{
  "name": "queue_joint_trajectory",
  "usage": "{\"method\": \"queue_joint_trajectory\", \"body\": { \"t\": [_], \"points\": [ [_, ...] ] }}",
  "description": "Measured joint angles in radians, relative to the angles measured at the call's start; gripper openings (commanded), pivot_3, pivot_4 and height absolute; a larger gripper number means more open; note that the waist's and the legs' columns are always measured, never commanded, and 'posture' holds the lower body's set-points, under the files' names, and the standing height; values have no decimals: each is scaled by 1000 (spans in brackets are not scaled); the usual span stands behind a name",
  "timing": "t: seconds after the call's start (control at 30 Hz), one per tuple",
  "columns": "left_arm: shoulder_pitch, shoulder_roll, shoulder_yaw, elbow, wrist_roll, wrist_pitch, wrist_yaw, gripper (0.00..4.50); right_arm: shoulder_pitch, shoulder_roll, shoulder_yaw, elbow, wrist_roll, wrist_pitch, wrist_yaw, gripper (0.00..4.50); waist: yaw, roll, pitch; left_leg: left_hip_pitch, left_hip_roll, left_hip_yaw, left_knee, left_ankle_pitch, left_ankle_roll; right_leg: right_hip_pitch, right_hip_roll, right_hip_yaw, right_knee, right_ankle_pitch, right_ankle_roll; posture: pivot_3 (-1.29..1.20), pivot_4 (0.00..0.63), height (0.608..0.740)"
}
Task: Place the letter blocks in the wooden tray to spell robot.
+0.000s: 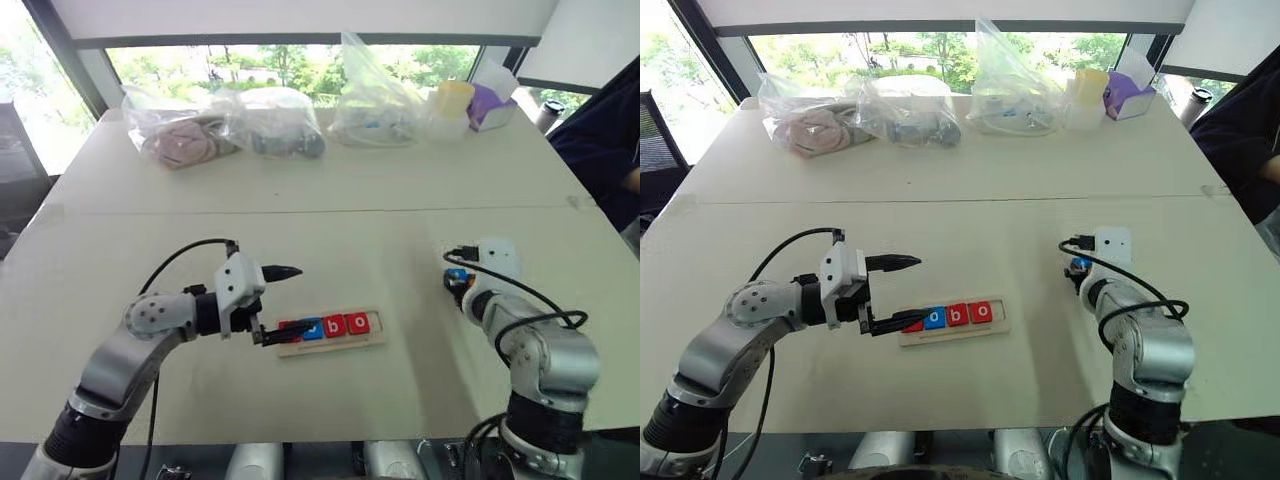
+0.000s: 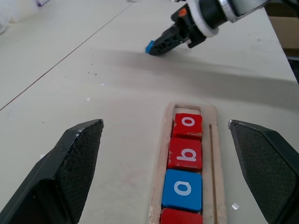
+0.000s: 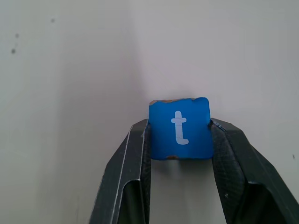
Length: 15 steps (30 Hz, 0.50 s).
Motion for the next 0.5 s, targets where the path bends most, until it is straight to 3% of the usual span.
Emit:
{"method": "queue_joint_trajectory", "body": {
  "t": [0.2,0.4,0.43,0.5],
  "points": [
    [6,-2,-1,0,0,-11,-1,4500,145,-83,-14,-226,104,171,111,1157,-1,0,0,0,0,0,0,0,0,0,0,0,-1,-2,-2,0,150,740],
    [-6,-10,-4,4,0,-16,-10,4500,178,-109,-20,-267,196,186,146,1157,-5,0,0,0,0,1,1,0,0,0,1,0,-1,-2,-2,0,150,740],
    [-10,-12,-4,5,0,-18,-11,4500,176,-109,-18,-267,211,187,142,2232,-4,0,0,0,0,1,1,0,0,0,1,0,-1,-2,-2,0,150,740],
    [-13,-13,-5,5,0,-19,-12,4500,171,-109,-15,-267,230,187,134,3130,-4,0,0,0,0,1,1,0,0,0,1,0,-1,-2,-1,0,150,740]
  ]
}}
